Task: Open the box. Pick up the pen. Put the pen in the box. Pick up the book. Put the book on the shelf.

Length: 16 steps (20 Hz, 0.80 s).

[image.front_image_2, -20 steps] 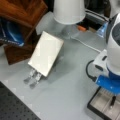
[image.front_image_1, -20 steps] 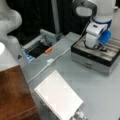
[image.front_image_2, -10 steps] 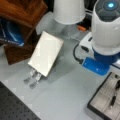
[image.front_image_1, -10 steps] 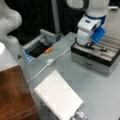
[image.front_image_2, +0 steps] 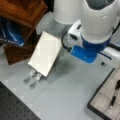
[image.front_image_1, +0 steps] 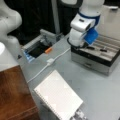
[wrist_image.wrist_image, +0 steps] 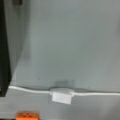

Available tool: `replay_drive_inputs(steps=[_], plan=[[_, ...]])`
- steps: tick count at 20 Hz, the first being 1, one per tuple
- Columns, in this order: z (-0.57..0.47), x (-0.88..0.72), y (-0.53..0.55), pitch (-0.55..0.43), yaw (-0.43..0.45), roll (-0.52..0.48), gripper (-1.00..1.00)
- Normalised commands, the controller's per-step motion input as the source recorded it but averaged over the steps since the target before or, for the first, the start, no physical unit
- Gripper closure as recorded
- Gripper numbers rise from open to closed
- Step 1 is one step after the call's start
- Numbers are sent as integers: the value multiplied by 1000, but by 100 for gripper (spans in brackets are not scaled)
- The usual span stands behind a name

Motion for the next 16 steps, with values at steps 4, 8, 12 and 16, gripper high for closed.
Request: replay_drive_inputs(steps=[4, 8, 12, 16], plan=[[73, -21, -351, 39, 235, -474, -100], [-6, 12, -252, -21, 96, -416, -100], [-121, -14, -238, -125, 32, -389, -100], [-276, -9, -380, -152, 60, -351, -100]])
